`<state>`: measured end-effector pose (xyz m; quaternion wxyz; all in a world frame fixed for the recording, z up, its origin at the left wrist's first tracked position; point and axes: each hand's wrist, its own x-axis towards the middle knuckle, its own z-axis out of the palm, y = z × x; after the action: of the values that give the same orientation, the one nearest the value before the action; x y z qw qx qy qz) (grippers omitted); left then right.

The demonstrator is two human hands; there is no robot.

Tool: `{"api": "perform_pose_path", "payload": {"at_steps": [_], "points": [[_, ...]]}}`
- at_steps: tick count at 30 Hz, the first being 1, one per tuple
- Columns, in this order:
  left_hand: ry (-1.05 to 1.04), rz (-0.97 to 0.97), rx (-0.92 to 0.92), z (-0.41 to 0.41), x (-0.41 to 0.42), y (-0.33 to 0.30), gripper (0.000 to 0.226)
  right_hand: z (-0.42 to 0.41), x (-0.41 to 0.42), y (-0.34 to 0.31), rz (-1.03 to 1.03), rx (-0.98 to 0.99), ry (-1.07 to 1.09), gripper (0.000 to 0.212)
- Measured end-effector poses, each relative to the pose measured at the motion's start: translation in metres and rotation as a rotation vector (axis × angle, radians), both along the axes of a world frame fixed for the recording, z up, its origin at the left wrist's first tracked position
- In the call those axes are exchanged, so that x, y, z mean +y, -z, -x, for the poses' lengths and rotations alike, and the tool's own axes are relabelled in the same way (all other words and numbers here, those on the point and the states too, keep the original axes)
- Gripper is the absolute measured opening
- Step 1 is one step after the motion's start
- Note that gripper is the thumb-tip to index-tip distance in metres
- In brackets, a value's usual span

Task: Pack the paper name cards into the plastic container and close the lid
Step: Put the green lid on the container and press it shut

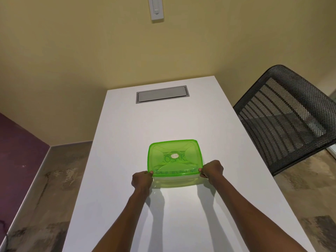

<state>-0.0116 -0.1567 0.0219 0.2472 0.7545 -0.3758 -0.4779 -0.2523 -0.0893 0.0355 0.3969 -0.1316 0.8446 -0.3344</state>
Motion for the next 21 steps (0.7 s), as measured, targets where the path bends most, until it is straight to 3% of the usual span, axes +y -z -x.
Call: {"api": "perform_pose_path", "payload": {"at_steps": [5,10,12,15,17,19,21], "points": [[-0.034,-0.012,0.001,0.001,-0.001,-0.001,0.017,0.002,-0.002,-0.001,-0.042,0.005,-0.008,0.035],[-0.076,-0.175,0.243,-0.006,-0.007,-0.002,0.012,0.0,-0.003,-0.001,-0.072,0.046,-0.071,0.031],[-0.124,-0.181,0.244,-0.006,-0.008,-0.001,0.013,0.0,-0.003,-0.005,-0.114,0.104,-0.167,0.024],[-0.218,-0.148,0.249,-0.005,-0.01,0.003,0.022,-0.002,0.001,-0.006,-0.162,0.282,-0.335,0.036],[-0.238,-0.142,0.259,-0.006,-0.011,0.006,0.022,-0.009,0.007,-0.006,-0.101,0.489,-0.392,0.038],[-0.247,-0.141,0.269,-0.007,-0.011,0.008,0.021,-0.019,0.011,-0.006,0.086,0.574,-0.437,0.031],[-0.248,-0.136,0.274,-0.007,-0.01,0.007,0.021,-0.035,0.016,-0.007,0.201,0.638,-0.658,0.04]]}}
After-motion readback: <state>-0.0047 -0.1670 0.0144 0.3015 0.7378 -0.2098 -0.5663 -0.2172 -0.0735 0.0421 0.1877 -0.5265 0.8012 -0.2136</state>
